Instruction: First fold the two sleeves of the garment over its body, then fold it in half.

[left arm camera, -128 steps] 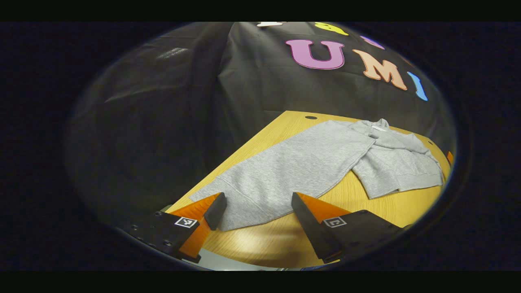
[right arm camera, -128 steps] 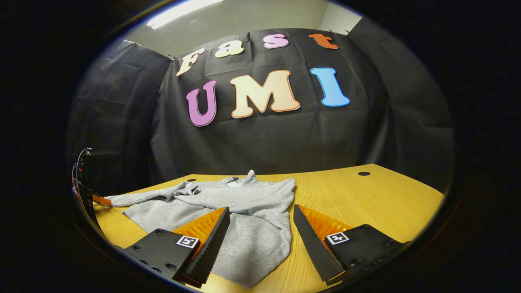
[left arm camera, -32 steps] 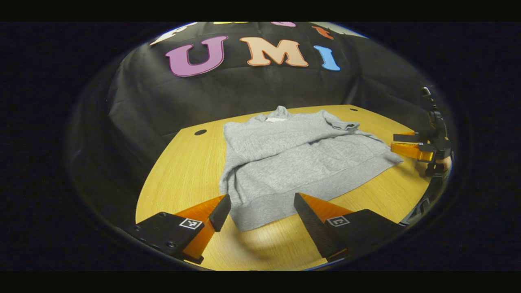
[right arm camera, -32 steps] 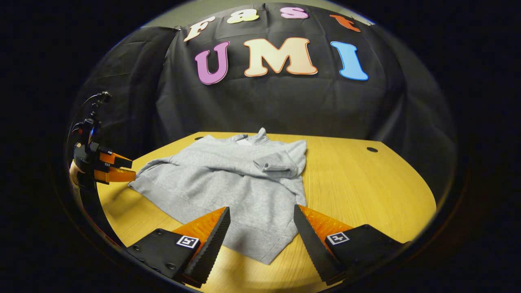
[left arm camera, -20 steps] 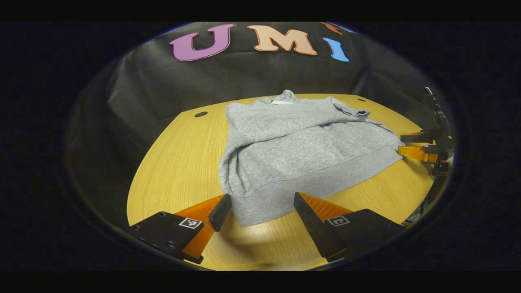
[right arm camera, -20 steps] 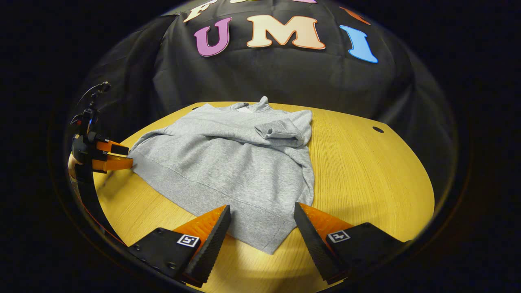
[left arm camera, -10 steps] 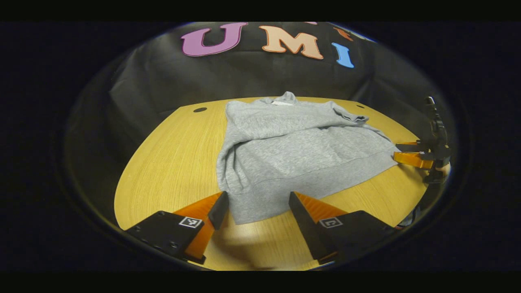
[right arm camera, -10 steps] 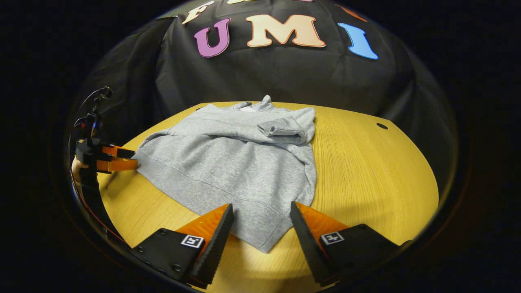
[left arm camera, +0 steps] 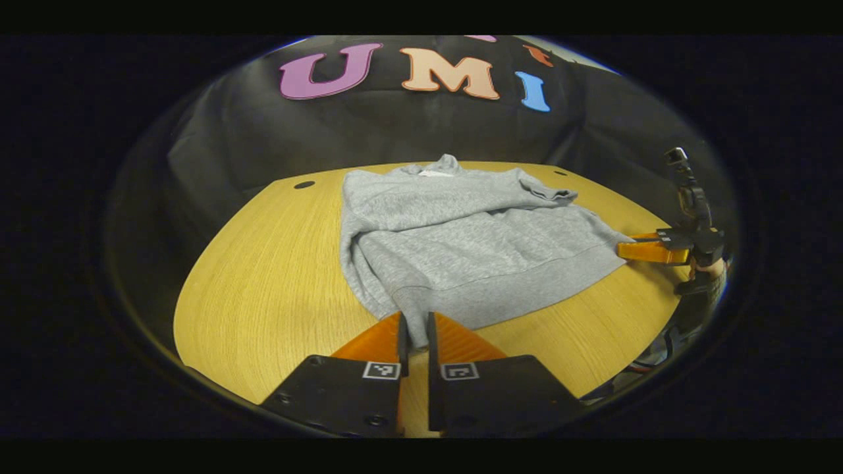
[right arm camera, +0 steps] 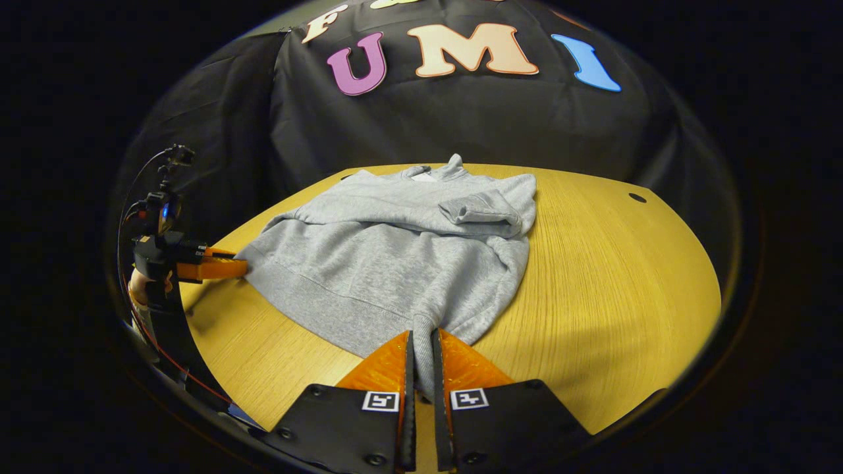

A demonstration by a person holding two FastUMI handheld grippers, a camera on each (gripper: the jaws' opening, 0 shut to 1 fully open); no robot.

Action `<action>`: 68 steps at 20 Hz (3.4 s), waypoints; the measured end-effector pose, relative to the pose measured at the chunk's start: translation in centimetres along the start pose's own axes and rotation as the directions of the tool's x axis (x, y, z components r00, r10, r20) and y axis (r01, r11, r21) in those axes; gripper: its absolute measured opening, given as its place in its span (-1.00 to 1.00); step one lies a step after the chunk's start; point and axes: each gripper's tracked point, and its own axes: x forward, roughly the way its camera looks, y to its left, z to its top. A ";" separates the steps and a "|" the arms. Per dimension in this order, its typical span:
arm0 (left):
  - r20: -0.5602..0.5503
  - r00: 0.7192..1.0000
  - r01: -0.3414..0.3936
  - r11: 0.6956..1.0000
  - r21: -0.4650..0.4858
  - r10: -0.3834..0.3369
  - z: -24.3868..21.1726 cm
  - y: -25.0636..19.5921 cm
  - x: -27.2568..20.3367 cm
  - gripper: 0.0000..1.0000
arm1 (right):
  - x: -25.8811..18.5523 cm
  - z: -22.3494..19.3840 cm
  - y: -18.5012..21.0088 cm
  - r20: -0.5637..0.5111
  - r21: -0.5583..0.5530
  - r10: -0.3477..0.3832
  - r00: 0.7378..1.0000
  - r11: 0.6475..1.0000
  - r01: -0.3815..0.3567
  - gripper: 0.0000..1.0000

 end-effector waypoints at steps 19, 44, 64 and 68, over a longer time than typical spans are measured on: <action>0.322 0.946 0.093 0.978 -0.189 -0.028 16.2 2.1 0.6 -0.99 | 2.4 14.8 -3.7 0.187 0.072 -0.034 0.982 0.997 0.021 -0.84; 0.431 0.860 -0.223 0.961 -0.163 0.273 21.1 9.5 3.9 0.89 | 7.7 19.6 -5.4 0.291 0.098 -0.063 0.955 0.995 0.035 0.90; 0.621 0.718 -0.282 0.947 -0.154 0.315 14.8 4.3 -6.3 0.87 | -3.9 14.6 0.2 0.645 -0.013 -0.055 0.762 0.996 0.084 0.92; 0.617 0.716 -0.294 0.943 -0.158 0.327 14.8 4.2 -6.3 0.86 | -3.5 14.4 0.0 0.639 -0.008 -0.064 0.767 0.996 0.091 0.92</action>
